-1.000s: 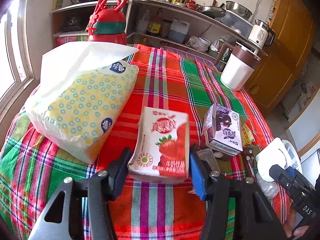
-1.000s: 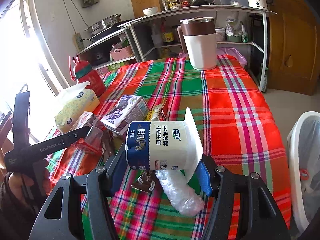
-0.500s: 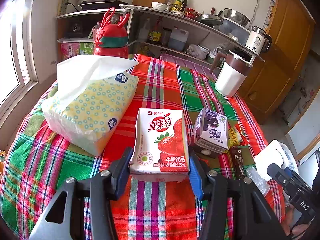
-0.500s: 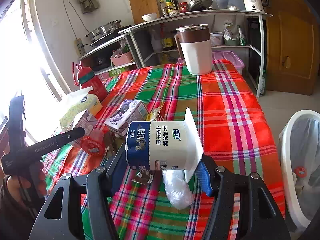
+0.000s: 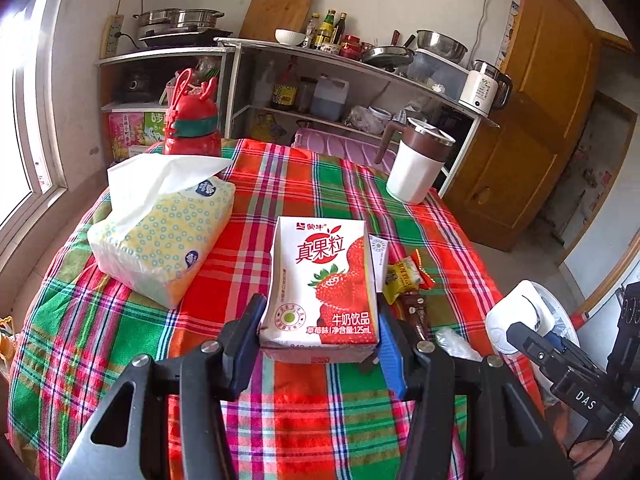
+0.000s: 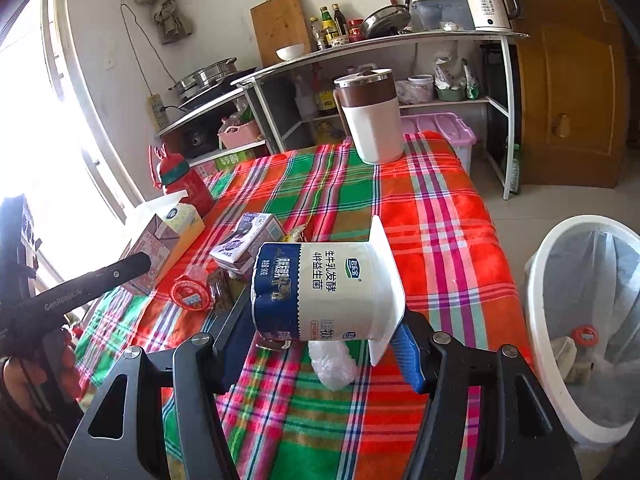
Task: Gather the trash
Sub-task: 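Carry carton and yogurt cup to the bin and open left gripper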
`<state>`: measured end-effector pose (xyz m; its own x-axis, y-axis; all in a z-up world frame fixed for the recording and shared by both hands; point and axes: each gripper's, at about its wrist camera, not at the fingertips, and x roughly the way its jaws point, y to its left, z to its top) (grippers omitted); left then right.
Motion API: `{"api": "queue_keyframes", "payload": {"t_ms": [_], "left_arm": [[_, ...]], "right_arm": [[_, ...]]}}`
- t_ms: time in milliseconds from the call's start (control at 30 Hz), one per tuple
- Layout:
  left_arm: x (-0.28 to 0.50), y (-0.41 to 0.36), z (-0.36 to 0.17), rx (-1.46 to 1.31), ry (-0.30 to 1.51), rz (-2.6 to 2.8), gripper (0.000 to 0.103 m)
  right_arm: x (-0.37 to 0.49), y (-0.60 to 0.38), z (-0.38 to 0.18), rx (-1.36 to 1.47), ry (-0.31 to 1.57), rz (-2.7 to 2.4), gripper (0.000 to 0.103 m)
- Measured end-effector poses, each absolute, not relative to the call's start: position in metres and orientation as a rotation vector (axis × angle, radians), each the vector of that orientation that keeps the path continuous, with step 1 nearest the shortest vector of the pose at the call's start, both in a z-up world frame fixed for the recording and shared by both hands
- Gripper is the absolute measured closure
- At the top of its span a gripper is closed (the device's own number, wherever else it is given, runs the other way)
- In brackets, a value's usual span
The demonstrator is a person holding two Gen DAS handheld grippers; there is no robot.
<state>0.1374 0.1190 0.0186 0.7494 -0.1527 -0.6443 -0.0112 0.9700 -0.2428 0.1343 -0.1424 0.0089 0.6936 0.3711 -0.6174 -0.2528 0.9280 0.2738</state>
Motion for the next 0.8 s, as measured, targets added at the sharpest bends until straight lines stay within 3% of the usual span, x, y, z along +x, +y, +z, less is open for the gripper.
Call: {"api": "queue_keyframes", "payload": {"t_ms": [800], "left_arm": [[0.13, -0.014, 0.044, -0.126, 0.705, -0.329, 0.049]], "right_arm": [[0.094, -0.245, 0.034, 0.212, 0.659, 0.18, 0.041]]}}
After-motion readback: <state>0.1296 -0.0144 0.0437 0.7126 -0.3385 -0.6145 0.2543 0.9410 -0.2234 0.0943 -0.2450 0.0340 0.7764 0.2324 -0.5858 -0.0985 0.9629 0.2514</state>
